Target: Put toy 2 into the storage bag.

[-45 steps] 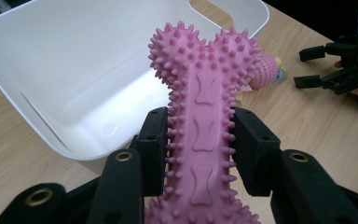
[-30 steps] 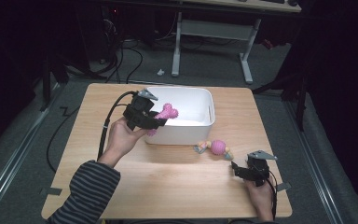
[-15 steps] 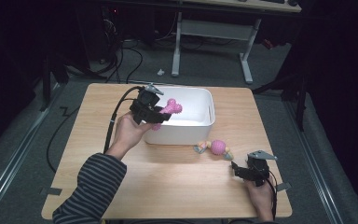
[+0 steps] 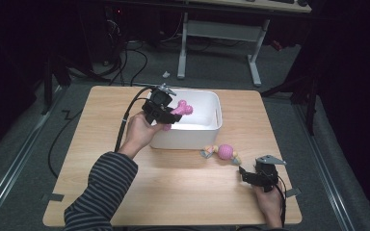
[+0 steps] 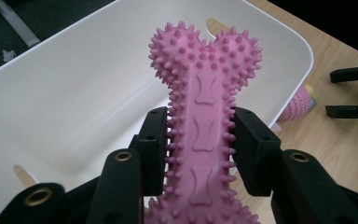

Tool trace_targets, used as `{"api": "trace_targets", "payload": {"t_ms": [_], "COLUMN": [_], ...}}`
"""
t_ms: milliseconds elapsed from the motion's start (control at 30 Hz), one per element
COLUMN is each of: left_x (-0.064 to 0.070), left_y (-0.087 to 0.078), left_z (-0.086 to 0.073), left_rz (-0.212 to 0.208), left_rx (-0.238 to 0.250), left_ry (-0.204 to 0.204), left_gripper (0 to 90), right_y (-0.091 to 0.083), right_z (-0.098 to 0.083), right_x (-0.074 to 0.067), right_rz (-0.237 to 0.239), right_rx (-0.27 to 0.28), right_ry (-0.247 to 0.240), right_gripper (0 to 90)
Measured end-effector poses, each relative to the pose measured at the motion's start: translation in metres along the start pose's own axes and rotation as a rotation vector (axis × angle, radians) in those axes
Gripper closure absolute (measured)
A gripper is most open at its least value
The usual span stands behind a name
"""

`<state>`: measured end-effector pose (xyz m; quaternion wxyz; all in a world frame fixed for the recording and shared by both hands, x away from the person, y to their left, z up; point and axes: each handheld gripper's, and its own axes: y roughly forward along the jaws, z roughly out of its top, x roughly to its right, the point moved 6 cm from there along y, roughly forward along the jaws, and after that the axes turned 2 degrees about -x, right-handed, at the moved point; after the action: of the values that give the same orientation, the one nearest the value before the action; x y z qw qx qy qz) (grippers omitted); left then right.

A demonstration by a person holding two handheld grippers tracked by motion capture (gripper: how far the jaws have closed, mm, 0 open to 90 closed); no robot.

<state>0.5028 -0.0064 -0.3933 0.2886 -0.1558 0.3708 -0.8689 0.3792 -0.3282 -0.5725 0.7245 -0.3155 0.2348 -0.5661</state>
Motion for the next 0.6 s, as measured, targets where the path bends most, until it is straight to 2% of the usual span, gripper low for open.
{"api": "trace_targets", "payload": {"t_ms": [100, 233, 433, 600], "left_x": [-0.001, -0.003, -0.006, -0.006], "left_y": [0.005, 0.012, 0.018, 0.025], "left_z": [0.002, 0.003, 0.006, 0.009], "left_rz": [-0.018, -0.015, -0.009, -0.003], "left_rx": [0.002, -0.010, -0.001, -0.005], "left_ry": [-0.012, -0.013, -0.029, -0.022], "left_gripper": [58.4, 58.5, 58.4, 58.4], "right_y": [0.000, 0.000, 0.000, 0.000], "right_z": [0.000, 0.000, 0.000, 0.000], "right_x": [0.000, 0.000, 0.000, 0.000], "right_rz": [0.000, 0.000, 0.001, 0.001], "right_rx": [-0.001, -0.001, 0.000, -0.001], "right_ry": [0.000, 0.001, 0.001, 0.000], "right_gripper": [22.9, 22.9, 22.9, 23.0]}}
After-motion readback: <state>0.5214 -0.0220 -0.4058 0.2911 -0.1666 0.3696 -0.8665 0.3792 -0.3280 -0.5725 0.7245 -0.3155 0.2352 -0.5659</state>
